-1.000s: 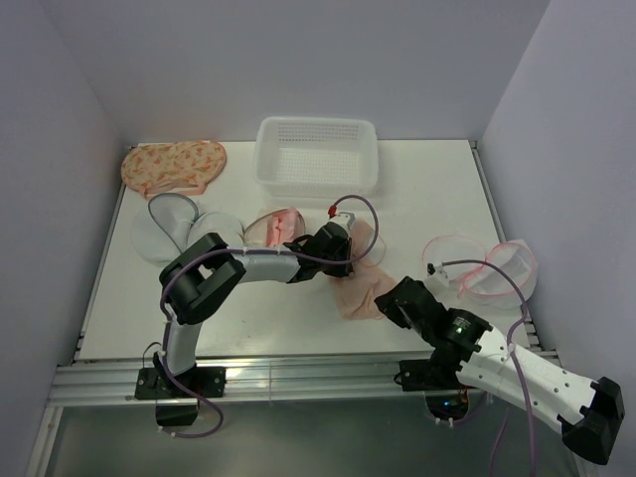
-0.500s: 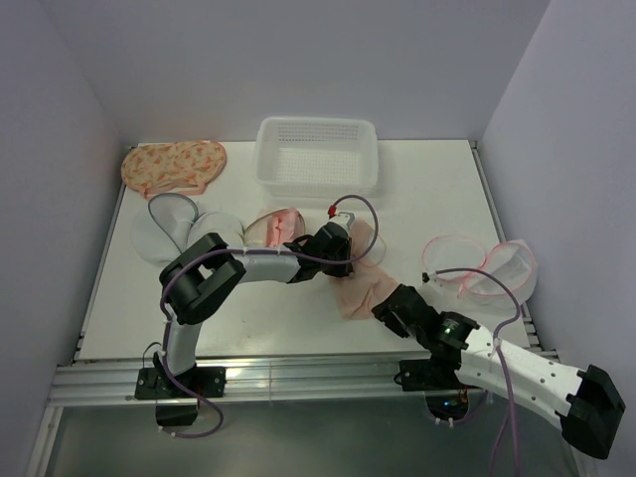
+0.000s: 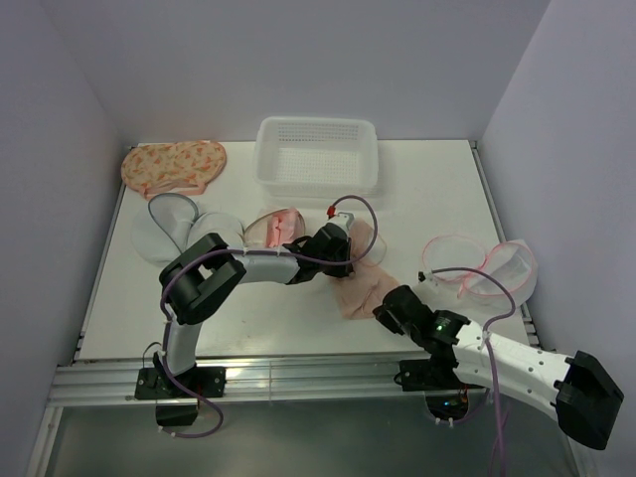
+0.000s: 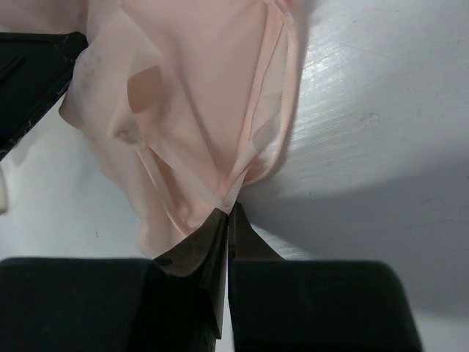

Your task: Place the bra in the laundry bag and zip it closed

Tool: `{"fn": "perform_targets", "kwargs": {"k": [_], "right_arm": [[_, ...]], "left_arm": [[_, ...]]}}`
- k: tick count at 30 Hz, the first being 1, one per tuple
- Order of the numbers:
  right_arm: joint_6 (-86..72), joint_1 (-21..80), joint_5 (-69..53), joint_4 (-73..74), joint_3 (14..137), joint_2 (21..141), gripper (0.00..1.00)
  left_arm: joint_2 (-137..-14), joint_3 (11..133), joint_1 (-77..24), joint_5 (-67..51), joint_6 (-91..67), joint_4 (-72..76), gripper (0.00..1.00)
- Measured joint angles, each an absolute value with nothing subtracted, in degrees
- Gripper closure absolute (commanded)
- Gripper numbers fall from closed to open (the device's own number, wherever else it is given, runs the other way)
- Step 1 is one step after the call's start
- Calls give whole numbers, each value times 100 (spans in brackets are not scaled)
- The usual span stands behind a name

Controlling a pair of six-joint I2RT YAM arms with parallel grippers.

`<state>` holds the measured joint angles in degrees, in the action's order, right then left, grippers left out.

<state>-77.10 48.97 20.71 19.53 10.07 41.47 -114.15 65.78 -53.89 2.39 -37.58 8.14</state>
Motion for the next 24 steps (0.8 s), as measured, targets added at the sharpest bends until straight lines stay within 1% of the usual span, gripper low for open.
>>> {"fn": "perform_targets", "kwargs": {"k": [1, 7, 10, 14, 17, 22, 24], "right_arm": [[-7719, 4897, 2086, 1964, 998, 4143, 100], [-7594, 4899, 2187, 2467, 1146, 3723, 100], [-7472, 4899, 2292, 2932, 1514, 3240, 100], [-7234, 4899, 2464, 3332, 2322, 2816, 100], [-7035, 4899, 2602, 3507, 2862, 2794, 100], [-6718, 4899, 2794, 3750, 3269, 3076, 100], [-6606, 4899, 2847, 3780, 3361, 3232, 100]], "left_arm": [[-11415, 6569, -5389, 239, -3763, 827, 100], [-11386, 6473, -5400, 248, -3826, 963, 100], [-11380, 6445, -5439, 294, -3868, 998, 100], [-11340, 6401, -5590, 344, -3983, 998, 100], [-11323, 6396, -5846, 399, -4141, 956, 100], [-11260, 6399, -6344, 517, -4545, 757, 100], [-11220, 6412, -6504, 631, -4744, 620, 98]]}}
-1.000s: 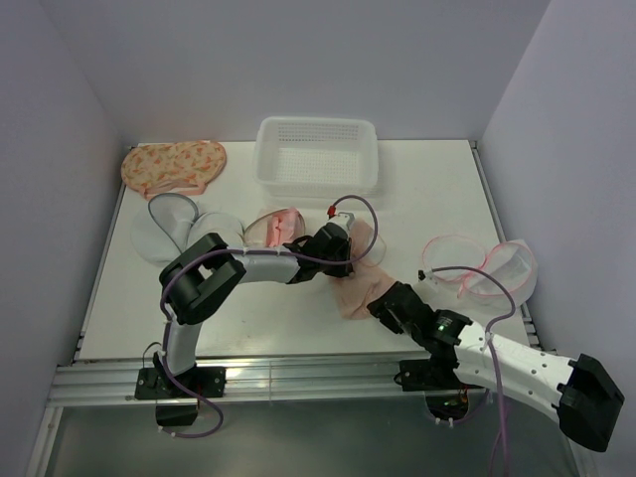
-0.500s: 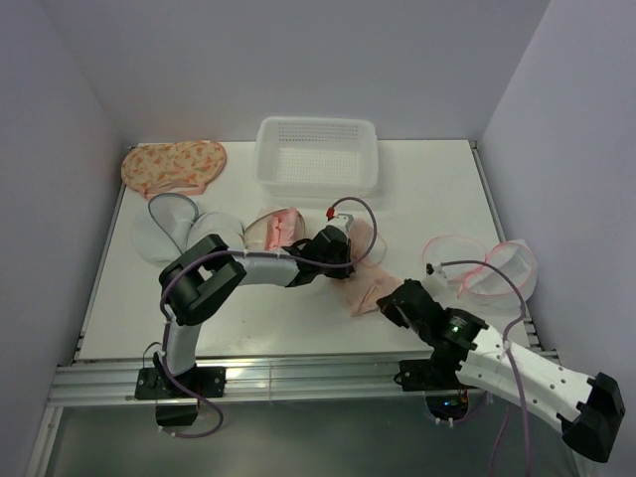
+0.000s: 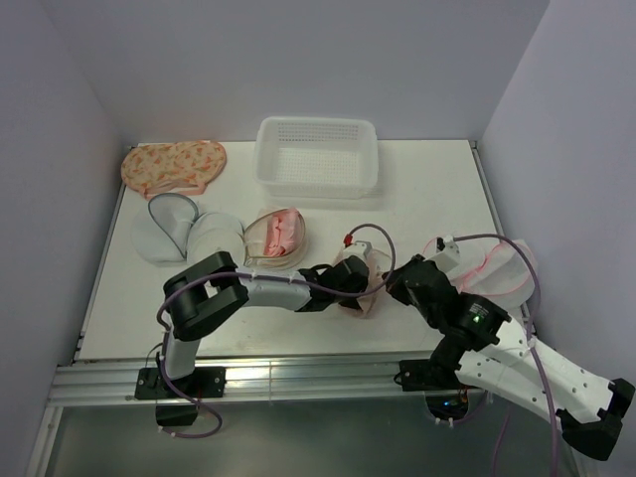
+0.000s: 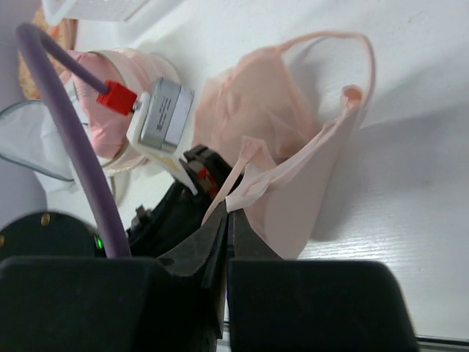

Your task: Place the bra in the laundry bag and zip it closed

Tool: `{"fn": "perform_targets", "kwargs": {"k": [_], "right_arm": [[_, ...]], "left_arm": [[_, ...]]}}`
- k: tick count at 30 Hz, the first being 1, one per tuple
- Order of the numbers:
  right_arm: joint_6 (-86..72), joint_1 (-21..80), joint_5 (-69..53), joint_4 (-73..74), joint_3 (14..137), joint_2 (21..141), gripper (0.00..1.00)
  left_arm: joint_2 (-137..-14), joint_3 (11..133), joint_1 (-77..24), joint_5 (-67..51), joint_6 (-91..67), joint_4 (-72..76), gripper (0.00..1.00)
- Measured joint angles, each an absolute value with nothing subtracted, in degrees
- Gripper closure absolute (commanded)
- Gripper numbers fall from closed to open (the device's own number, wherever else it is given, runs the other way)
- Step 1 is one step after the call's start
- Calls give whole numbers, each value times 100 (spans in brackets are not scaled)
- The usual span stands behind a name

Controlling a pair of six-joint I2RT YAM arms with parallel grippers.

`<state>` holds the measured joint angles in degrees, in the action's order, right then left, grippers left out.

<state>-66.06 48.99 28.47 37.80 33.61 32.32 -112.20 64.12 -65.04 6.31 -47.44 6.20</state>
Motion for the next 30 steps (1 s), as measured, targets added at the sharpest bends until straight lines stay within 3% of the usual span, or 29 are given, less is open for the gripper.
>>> {"fn": "perform_targets", "kwargs": {"k": [8, 14, 22, 30], "right_arm": [[-6289, 4875, 3052, 3662, 3461, 3474, 100], [-6064, 4842, 3046, 3511, 3498, 3638, 100], [-5756, 4810, 2906, 3181, 3603, 4119, 100], [-5433, 4797, 2427, 2287, 3800, 5404, 100]], "left_arm": [[-10674, 6143, -6646, 1076, -5227, 174, 73], [-10121, 5979, -6530, 1424, -5371, 58, 63], [-9426, 5533, -6254, 1809, -5437, -64, 58], [-8226, 4764, -6051, 2373, -5629, -381, 57]]}}
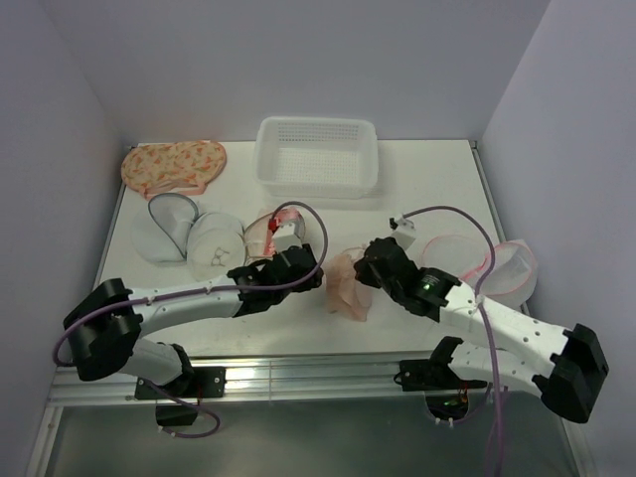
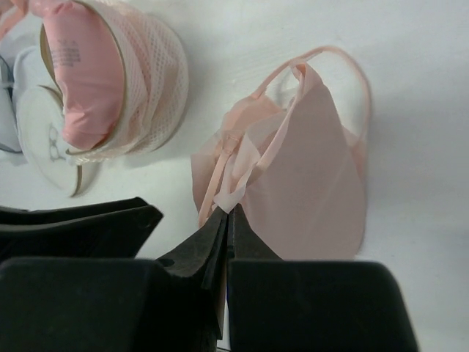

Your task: Place the bra in the laundry bag and zip it closed

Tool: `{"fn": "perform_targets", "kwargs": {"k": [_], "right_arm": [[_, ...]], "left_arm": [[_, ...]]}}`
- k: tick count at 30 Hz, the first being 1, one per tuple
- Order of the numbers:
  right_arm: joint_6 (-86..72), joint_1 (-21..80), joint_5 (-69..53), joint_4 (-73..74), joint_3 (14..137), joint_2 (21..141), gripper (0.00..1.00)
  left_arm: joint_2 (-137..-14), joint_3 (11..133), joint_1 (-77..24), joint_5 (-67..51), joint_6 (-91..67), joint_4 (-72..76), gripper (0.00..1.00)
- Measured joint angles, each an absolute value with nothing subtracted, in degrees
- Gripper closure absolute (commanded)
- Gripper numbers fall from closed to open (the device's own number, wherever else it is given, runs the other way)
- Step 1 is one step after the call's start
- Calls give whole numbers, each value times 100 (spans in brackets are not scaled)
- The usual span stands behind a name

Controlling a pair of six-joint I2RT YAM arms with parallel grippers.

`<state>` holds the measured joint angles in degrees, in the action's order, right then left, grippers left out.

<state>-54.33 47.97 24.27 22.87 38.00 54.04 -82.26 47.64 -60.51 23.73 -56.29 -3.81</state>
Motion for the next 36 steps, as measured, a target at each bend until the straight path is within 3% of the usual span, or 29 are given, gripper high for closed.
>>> {"fn": "perform_targets", "kwargs": {"k": [5, 7, 11, 17, 27, 36], "right_arm": [[-5411, 4797, 2086, 1673, 3833, 6147, 100], [-5411, 4797, 1944, 1455, 3833, 6379, 95], [-5411, 4797, 1758, 1286, 3863, 6632, 65], [-5365, 4797, 1791, 1411, 3959, 6243, 41], [-5492, 4742, 2058, 1890, 3935, 5212, 31], [-5795, 4456, 2038, 2064, 2950, 4956, 21]], "left_arm": [[-7754, 4324, -5992, 2602, -5677, -537, 53], [-7664, 4195, -5992, 2644, -5673, -541, 50], [-7575, 4003, -5992, 2637, -5616, -429, 46], [-7564, 3935, -5992, 2571, -5365, -30, 44], [-7935, 4156, -5992, 2379, -4880, 408, 43], [-8796, 4539, -5992, 2276, -4748, 620, 48]]}}
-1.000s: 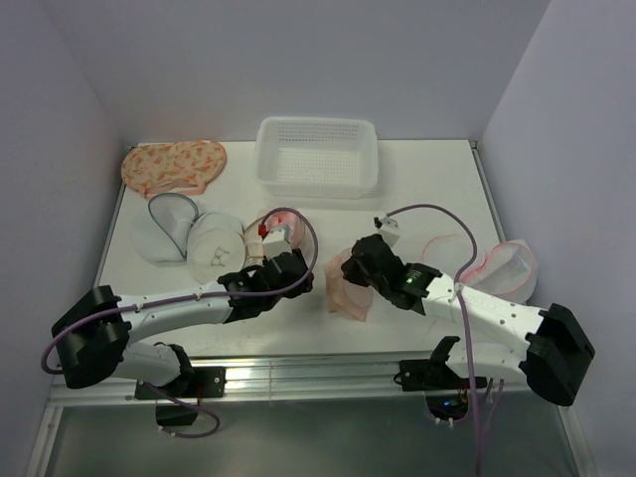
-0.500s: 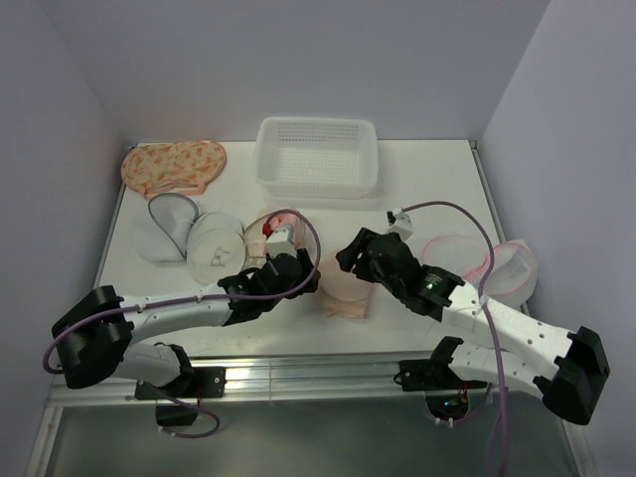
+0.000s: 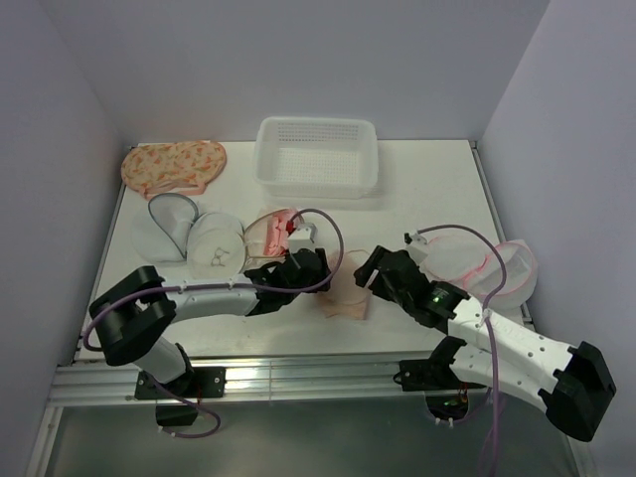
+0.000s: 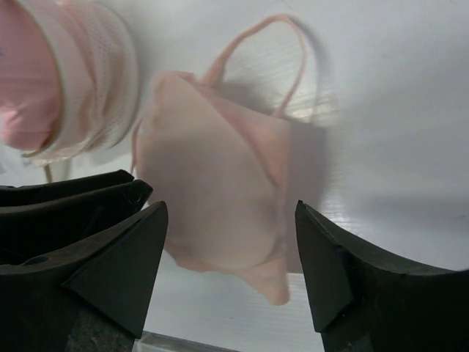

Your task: Place the bra in the laundry bag and zip it closed

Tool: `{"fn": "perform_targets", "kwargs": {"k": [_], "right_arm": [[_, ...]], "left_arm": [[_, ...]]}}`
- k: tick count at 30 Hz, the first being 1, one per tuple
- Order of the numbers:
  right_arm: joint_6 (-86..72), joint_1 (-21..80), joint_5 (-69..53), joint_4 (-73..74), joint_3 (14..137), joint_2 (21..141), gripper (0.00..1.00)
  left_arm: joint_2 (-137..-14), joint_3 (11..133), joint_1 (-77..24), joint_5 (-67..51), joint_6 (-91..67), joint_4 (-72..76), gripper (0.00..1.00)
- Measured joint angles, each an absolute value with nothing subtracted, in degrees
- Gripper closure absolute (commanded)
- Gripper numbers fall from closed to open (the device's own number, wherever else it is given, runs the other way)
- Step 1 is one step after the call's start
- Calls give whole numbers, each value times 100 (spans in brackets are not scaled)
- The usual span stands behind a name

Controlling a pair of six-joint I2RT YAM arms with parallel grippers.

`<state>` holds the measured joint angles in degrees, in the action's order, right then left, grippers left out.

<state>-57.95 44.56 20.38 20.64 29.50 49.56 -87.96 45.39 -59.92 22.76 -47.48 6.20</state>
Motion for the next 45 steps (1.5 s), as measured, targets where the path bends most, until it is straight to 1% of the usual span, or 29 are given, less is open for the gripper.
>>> {"fn": "perform_targets", "kwargs": {"k": [1, 5, 9, 17, 18, 19, 21, 22, 24, 25, 27, 28, 30, 31, 34, 37, 39, 42, 45], "right_arm": [[-5830, 4421, 2025, 2064, 2867, 4941, 19], [-5898, 4294, 1946, 1984, 2617, 4936, 15], [-5916, 4176, 1708, 1575, 2342, 5065, 15], [-5935, 4121, 1229, 681, 2110, 5756, 16], [-5935, 4121, 1205, 593, 2110, 5815, 19], [-5935, 4121, 1186, 513, 2110, 5878, 24], [-5946, 4121, 1129, 377, 2110, 5996, 30], [-5948, 4121, 1105, 298, 2110, 6066, 39], [-5977, 4121, 1066, 163, 2108, 6189, 48], [-5975, 4121, 1041, 97, 2108, 6250, 55], [-5988, 4121, 1020, 3, 2095, 6333, 61], [-5999, 4121, 1004, -27, 2088, 6370, 70], [-6010, 4121, 989, -89, 2075, 6425, 80], [-6007, 4121, 985, -117, 2062, 6449, 89], [-6014, 4121, 987, -130, 2056, 6484, 100], [-6012, 4117, 1004, -106, 2058, 6449, 100], [-5992, 4106, 1028, -16, 2071, 6331, 100], [-5935, 4091, 1109, 180, 2132, 6073, 100], [-5870, 4071, 1157, 309, 2228, 5811, 100]], "left_arm": [[-8917, 4569, -5992, 2268, -4746, 615, 50], [-9312, 4659, -5992, 2215, -4770, 613, 54], [-9500, 4665, -5992, 2161, -4777, 602, 56], [-9749, 4797, -5999, 2049, -4777, 624, 58], [-9782, 4810, -6001, 2036, -4777, 626, 58], [-9815, 4821, -6003, 2032, -4779, 628, 59], [-9861, 4836, -6012, 2008, -4777, 628, 59], [-9874, 4847, -6016, 1986, -4777, 631, 59], [-9883, 4866, -6027, 1959, -4775, 644, 58], [-9885, 4875, -6031, 1951, -4775, 650, 59], [-9885, 4880, -6036, 1938, -4770, 663, 58], [-9885, 4880, -6036, 1935, -4768, 666, 58], [-9885, 4880, -6036, 1933, -4766, 668, 58], [-9883, 4880, -6036, 1933, -4766, 670, 58], [-9859, 4880, -6036, 1938, -4766, 635, 57], [-9649, 4880, -6036, 2023, -4775, 462, 56], [-9286, 4875, -6023, 2161, -4827, 215, 56], [-8442, 4803, -5905, 2394, -4993, -213, 57], [-7352, 4678, -5430, 2650, -5231, -722, 56]]}}
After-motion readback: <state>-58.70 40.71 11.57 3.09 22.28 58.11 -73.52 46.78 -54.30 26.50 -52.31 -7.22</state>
